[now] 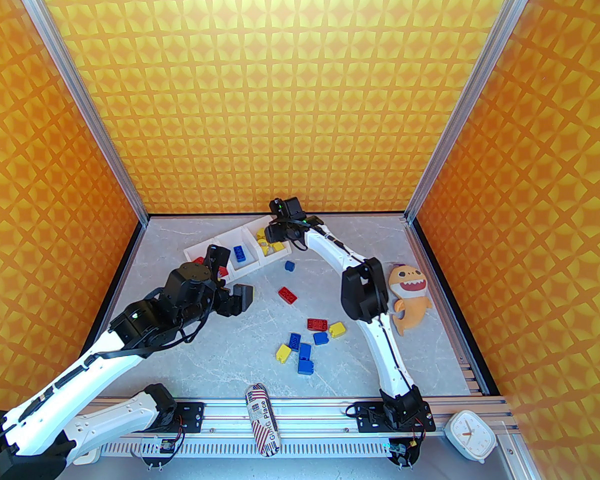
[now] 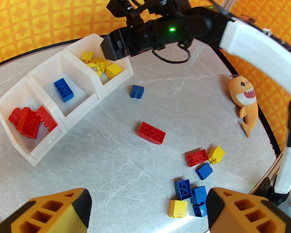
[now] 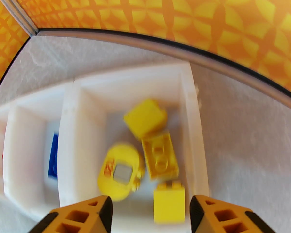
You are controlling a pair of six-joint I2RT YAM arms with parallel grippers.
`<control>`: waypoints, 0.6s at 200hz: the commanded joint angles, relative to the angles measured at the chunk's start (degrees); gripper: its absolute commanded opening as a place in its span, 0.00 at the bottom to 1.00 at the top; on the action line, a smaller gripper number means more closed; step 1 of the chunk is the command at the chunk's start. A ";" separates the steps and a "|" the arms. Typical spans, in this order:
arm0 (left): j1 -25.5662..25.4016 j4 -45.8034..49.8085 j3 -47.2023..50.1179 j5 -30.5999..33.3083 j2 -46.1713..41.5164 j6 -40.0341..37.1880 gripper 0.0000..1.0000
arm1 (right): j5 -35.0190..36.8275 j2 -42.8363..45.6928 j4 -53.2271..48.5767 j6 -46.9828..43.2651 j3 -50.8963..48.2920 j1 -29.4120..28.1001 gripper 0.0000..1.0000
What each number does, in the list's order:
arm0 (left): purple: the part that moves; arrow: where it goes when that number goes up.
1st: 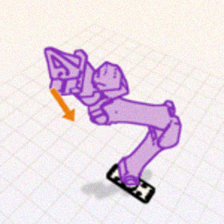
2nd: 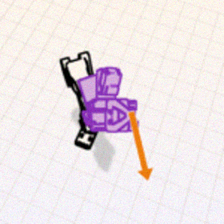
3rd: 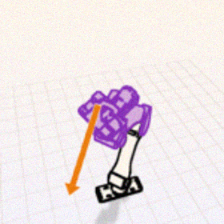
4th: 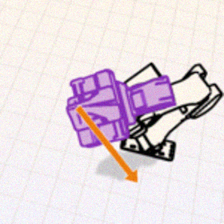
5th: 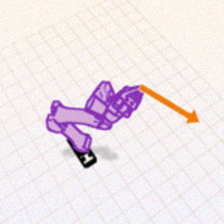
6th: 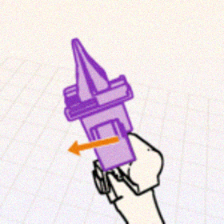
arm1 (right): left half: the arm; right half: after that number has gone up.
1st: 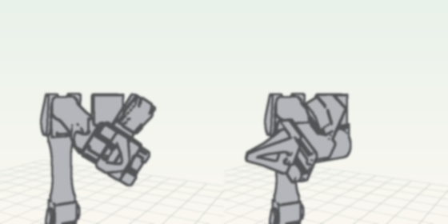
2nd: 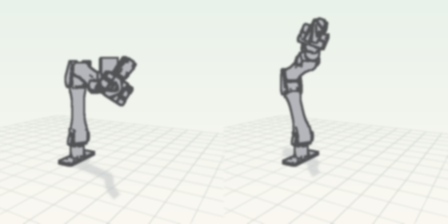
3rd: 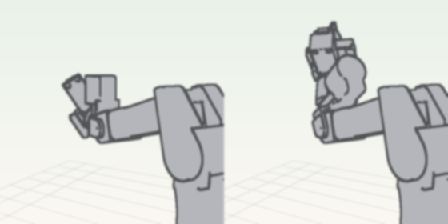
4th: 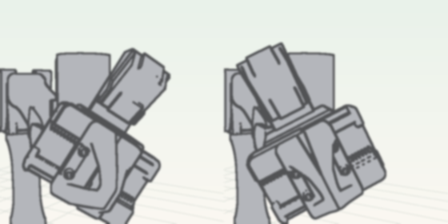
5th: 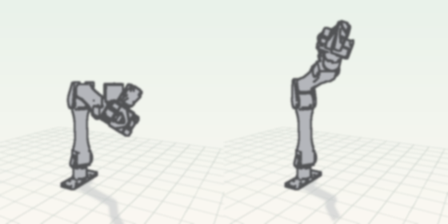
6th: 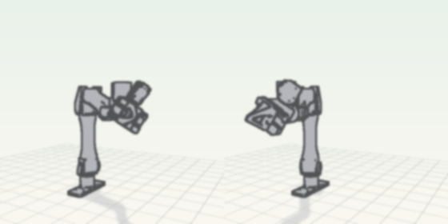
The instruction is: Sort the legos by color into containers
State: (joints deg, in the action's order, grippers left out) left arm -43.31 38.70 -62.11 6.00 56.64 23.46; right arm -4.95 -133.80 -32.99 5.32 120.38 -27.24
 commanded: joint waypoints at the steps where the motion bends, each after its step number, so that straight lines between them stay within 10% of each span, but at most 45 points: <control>1: -0.92 -1.95 1.85 -0.25 0.61 -0.55 0.83 | 2.65 11.72 2.95 1.11 -9.69 0.06 0.58; 120: -9.69 3.13 6.65 -3.34 15.27 6.31 0.82 | 6.85 44.84 14.86 6.72 -57.17 0.33 0.62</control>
State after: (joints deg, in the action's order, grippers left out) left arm -51.83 36.53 -53.52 3.92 67.72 27.77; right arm -1.28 -92.14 -21.04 9.04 67.22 -27.24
